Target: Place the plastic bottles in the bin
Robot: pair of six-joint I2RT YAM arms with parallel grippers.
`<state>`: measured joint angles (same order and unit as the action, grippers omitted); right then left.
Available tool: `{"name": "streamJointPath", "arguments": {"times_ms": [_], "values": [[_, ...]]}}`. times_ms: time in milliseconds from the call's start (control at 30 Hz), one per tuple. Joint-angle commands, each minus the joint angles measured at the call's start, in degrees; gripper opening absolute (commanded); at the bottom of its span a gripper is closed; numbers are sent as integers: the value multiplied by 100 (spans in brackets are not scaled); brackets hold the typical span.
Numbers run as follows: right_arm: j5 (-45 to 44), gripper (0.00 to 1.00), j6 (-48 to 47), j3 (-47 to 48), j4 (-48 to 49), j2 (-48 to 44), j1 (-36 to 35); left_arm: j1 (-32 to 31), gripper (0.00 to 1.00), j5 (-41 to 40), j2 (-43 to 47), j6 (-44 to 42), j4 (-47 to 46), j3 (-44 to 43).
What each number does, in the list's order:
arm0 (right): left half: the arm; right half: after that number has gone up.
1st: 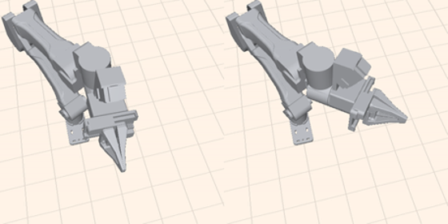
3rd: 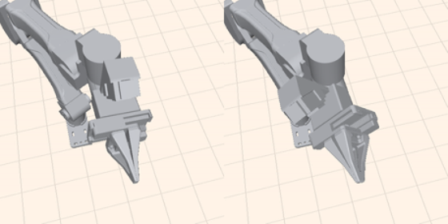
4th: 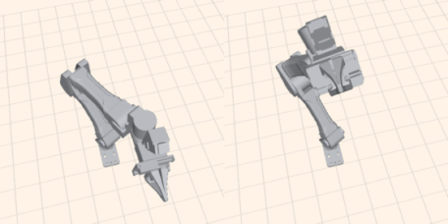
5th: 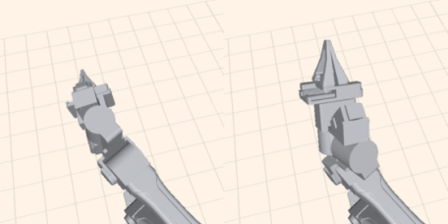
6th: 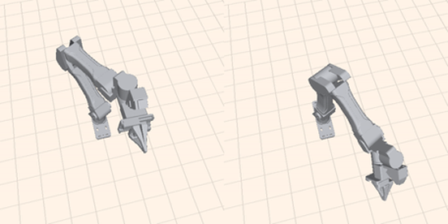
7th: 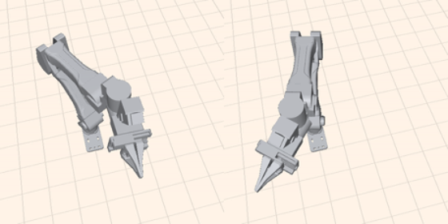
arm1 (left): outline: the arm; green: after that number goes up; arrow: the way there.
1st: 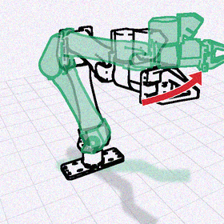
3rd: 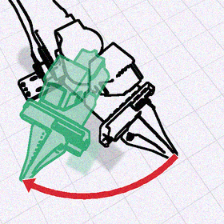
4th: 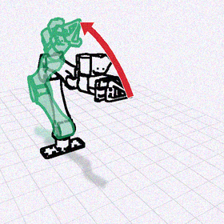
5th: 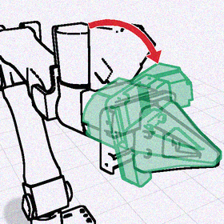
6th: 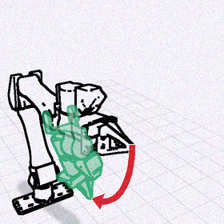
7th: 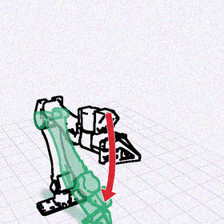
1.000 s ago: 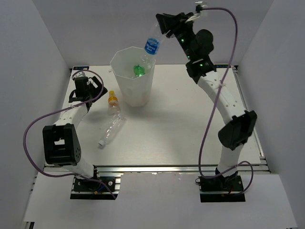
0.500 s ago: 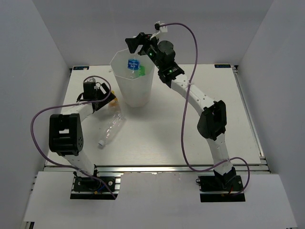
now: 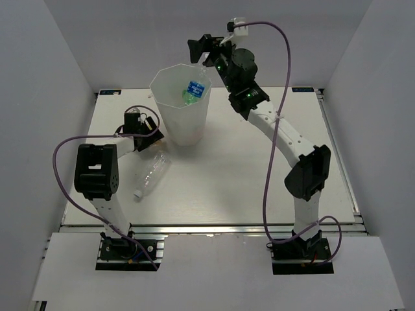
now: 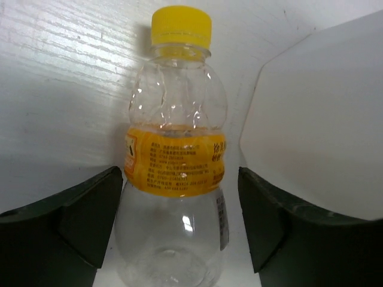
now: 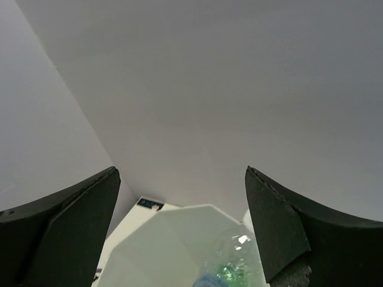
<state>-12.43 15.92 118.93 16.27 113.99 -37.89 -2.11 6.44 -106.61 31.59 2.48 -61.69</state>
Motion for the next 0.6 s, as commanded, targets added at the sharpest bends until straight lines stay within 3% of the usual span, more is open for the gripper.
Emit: {"name": "streamJointPath", "arguments": {"times_ms": [0,167,367,567], "values": [[-497,89,-677,-20,78,-509,45,-35,83,-142,-88,-4,59,-229],[-700,89,-1047,-361,-151,-878,132,-44,63,-222,-185,-31,130,-308],[-630,89,-1047,-1819,-151,-1748,238,-53,38,-432,-80,-57,270,-387],[-901,89,-977,-3840,-116,-3004,352,-53,30,-1275,412,-171,780,-764]]}}
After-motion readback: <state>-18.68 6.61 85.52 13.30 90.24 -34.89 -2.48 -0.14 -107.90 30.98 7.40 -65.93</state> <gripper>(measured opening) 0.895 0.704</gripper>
